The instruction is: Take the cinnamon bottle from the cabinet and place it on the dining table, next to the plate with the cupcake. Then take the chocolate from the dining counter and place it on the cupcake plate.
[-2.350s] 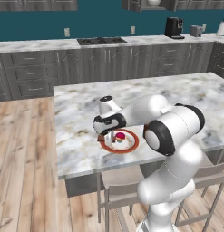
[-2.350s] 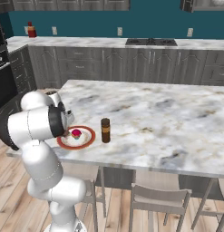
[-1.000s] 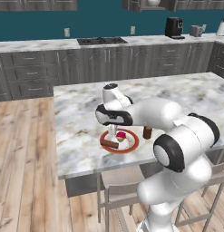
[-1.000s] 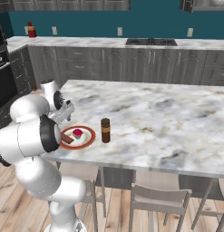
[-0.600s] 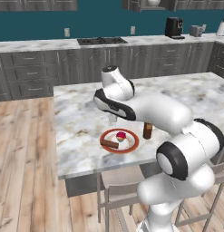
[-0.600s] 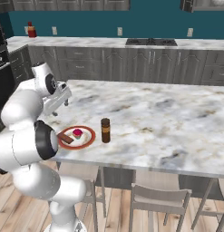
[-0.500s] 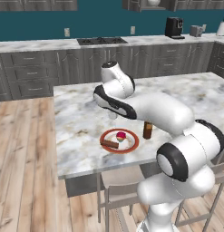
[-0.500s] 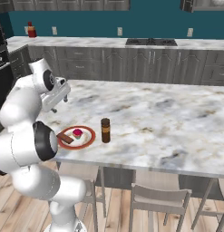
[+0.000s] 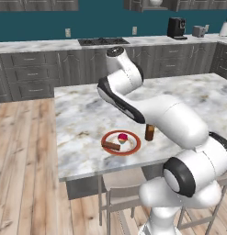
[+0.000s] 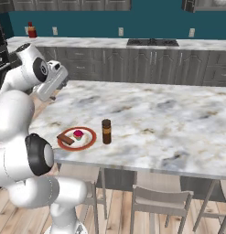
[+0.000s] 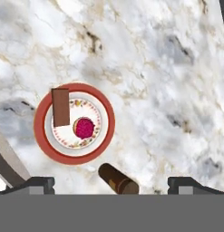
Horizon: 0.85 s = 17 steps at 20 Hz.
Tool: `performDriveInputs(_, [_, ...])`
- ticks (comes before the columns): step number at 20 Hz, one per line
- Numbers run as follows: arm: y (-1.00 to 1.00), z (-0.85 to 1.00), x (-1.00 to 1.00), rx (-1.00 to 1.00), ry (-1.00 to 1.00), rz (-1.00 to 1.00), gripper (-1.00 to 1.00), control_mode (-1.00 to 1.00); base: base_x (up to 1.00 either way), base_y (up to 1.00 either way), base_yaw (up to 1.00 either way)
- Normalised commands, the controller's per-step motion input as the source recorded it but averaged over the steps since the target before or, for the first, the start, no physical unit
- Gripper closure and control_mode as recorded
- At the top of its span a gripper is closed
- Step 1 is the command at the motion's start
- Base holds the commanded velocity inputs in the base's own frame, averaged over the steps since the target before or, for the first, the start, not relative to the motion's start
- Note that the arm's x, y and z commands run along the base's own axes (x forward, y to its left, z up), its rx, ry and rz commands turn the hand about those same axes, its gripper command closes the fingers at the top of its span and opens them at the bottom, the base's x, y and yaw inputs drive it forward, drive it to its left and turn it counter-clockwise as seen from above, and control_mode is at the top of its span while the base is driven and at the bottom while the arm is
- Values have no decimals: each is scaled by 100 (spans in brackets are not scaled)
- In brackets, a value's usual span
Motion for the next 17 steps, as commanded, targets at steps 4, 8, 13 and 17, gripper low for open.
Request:
performDriveInputs(4, [-64,0,-50,1,-16,0,-100,-100,0,0,0])
performDriveInputs(8, [-68,0,-81,0,-34,0,-100,-100,0,0,0])
performDriveInputs(13, [-36,0,-90,-4,-42,0,-100,-100,0,0,0])
performDriveInputs(17, [-35,0,-82,-2,-38,0,-100,-100,0,0,0])
